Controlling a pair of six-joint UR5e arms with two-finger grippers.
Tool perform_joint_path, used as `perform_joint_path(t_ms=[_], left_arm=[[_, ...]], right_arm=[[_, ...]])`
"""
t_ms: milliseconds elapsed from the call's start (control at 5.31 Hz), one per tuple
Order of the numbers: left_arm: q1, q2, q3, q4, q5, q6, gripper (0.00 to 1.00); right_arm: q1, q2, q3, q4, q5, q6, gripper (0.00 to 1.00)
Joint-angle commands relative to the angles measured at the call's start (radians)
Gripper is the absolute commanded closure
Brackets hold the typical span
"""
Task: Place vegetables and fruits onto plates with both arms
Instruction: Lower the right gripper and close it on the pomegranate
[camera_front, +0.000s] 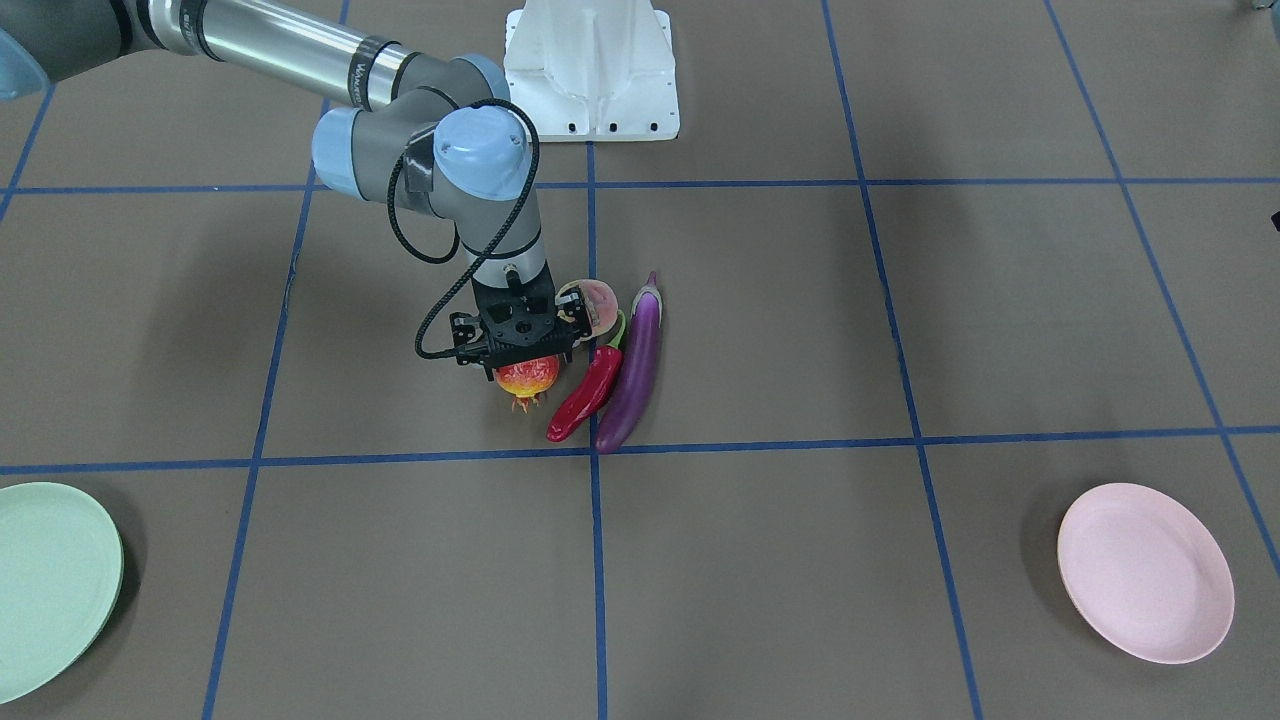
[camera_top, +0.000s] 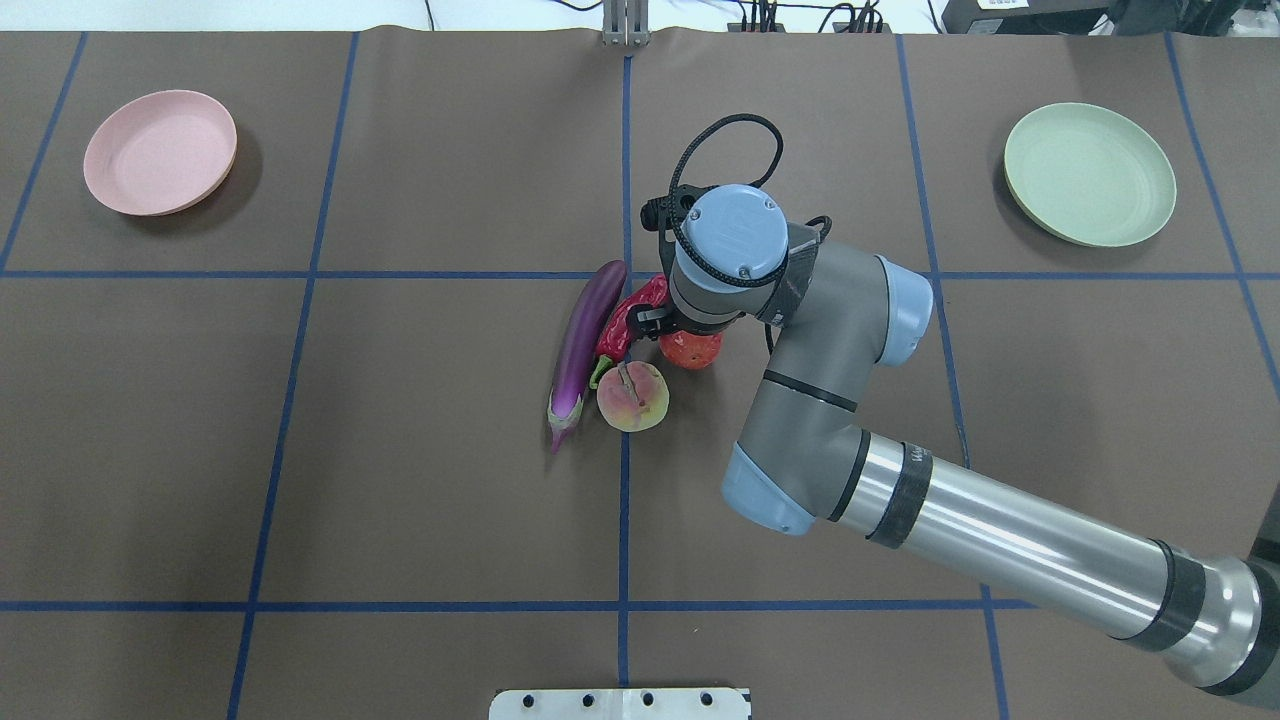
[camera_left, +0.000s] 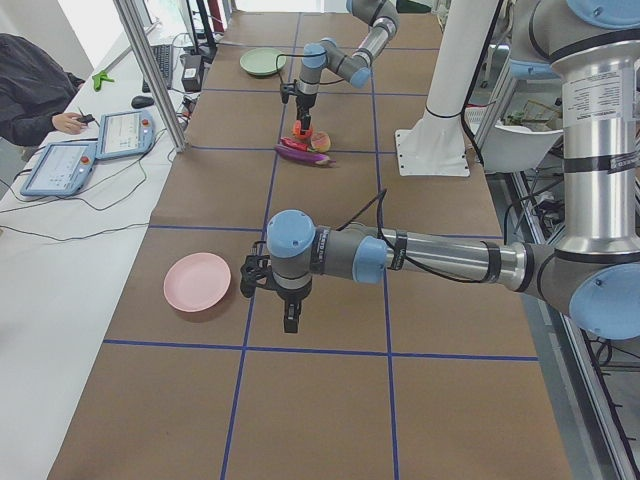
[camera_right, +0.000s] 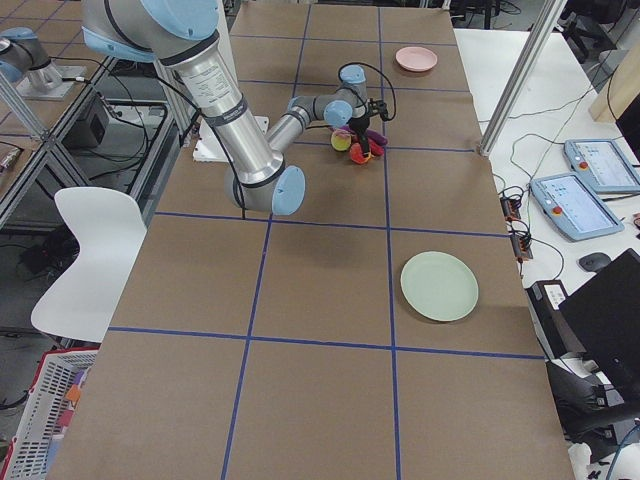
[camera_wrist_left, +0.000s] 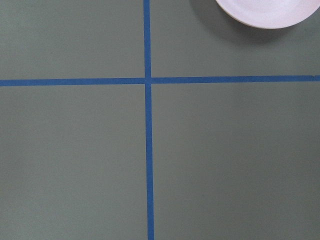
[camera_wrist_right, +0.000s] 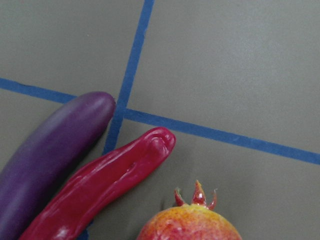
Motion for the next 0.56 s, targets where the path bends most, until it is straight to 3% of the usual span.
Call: perform_joint_path(t_ms=[0,188,377], left_arm=[[0.0,0.0,-0.001,0.0,-0.001,0.0,0.0],[0.0,0.0,-0.001,0.0,-0.001,0.0,0.0],[0.0,0.0,-0.001,0.0,-0.001,0.0,0.0]], right_arm=[[-0.003,-0.008,-0.003,-0.005,0.0,-0.018,0.0],[-0.007,-0.013,-0.003,-0.005,-0.002,-0.019,0.01],[-0.015,-0.013,-0.004,-0.003,-0.002,-0.017,0.18]])
